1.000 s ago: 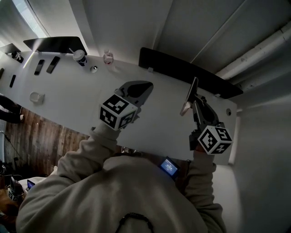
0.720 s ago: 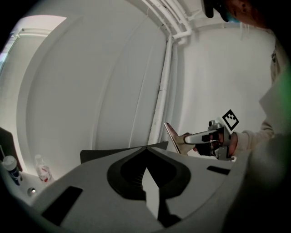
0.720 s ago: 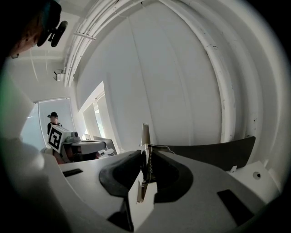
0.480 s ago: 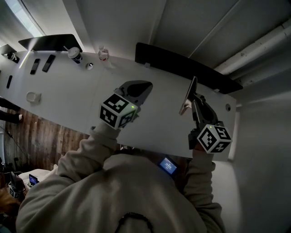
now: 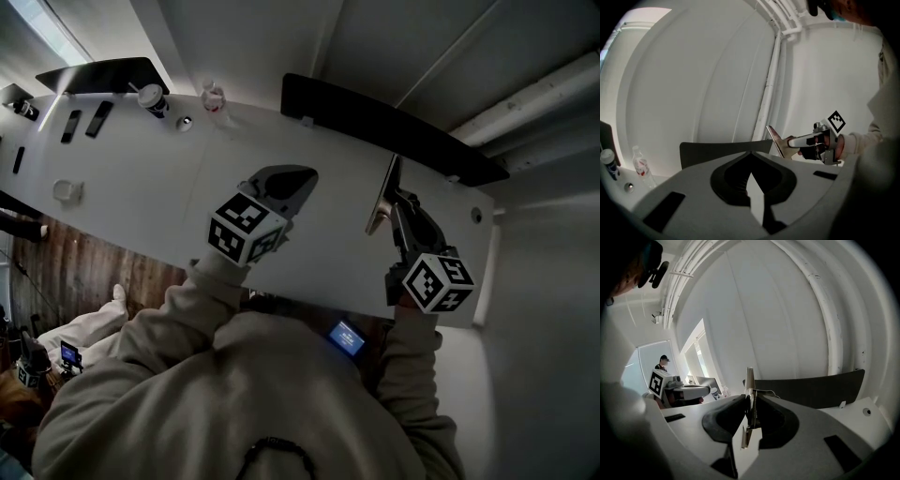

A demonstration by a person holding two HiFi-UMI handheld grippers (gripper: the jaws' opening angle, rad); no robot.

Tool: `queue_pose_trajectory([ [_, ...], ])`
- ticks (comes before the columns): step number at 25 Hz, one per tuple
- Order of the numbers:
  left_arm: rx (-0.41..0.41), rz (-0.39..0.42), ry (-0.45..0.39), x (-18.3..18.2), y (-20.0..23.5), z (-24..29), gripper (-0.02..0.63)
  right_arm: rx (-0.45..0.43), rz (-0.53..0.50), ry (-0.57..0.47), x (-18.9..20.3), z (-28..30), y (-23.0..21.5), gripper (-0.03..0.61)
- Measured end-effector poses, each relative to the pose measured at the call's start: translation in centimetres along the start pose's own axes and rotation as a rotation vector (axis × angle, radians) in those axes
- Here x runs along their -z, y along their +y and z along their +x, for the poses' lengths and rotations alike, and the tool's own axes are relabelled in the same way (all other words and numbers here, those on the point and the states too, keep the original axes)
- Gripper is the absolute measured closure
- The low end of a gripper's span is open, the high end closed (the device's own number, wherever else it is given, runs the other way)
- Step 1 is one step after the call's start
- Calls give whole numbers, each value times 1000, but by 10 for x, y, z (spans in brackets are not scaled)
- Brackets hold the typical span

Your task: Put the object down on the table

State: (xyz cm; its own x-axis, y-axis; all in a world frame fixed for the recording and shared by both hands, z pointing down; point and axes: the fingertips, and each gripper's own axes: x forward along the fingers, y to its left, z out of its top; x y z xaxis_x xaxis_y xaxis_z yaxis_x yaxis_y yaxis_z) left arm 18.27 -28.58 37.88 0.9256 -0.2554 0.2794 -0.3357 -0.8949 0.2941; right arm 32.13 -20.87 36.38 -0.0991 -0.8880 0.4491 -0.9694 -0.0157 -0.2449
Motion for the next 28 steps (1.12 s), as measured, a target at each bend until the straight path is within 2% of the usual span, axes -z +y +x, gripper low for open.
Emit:
queue_pose_trajectory([
  [13,-7,-35,31,29,7,3,617,-19,37,45,30,15,-5,488],
  [20,22,-62,52,53,19,-1,617,8,51,77,50,27,5,488],
  [28,9,-84,74,68,12,4,618,-5,84,113,72,27,-7,488],
])
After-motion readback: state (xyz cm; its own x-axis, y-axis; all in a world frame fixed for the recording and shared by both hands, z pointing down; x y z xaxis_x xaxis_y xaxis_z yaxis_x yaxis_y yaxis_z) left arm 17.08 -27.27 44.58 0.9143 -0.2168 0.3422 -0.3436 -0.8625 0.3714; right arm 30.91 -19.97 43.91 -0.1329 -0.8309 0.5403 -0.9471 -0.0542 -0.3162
